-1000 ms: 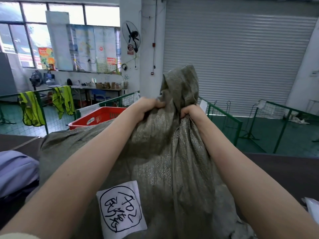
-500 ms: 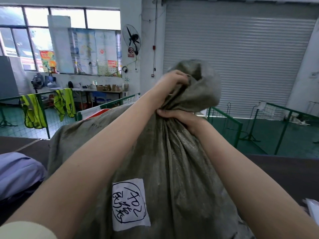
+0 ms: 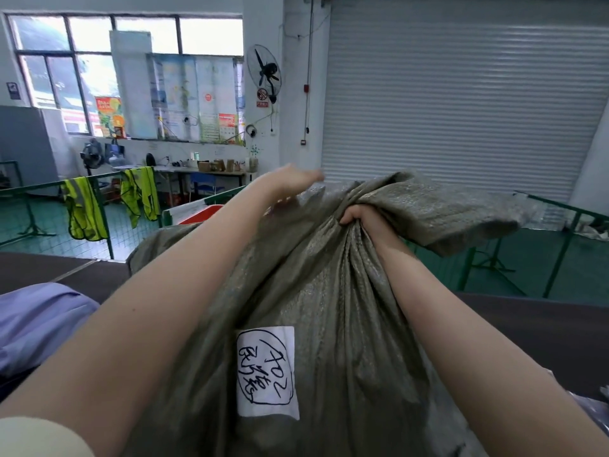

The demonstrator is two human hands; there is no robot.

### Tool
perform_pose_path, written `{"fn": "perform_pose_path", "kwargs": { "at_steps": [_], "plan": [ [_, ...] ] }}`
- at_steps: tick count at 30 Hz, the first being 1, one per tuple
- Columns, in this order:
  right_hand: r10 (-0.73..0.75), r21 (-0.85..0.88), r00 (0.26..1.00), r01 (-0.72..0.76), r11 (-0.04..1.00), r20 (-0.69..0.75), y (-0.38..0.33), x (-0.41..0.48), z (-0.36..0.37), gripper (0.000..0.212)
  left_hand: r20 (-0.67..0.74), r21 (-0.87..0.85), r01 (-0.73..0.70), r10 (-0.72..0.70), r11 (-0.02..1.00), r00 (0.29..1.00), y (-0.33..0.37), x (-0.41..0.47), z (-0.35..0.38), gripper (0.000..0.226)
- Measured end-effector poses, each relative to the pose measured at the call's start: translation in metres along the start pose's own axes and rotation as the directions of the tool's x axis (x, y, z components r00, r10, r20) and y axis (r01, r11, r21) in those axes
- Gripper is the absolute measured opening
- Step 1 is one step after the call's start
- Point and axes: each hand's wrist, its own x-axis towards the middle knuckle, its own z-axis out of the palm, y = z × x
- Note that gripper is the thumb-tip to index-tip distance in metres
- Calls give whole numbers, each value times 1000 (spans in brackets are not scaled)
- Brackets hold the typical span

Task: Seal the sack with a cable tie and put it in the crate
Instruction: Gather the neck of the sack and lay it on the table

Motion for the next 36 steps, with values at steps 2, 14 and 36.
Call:
{"fn": "perform_pose_path", "kwargs": {
  "at_steps": [2, 14, 36],
  "plan": [
    [-24, 13, 1000, 24, 1000, -9, 4, 2, 1, 30, 224, 24, 89, -92, 996, 970, -7, -6, 4, 57],
    [-104, -185, 994, 105, 977, 15, -6, 4, -4, 14, -345, -271, -118, 18, 955, 938, -29, 14, 10, 29],
    [-264, -269, 964, 259, 928, 17, 5, -1, 23, 35, -167, -55, -458, 444, 887, 880, 21, -8, 18, 23]
  ]
}}
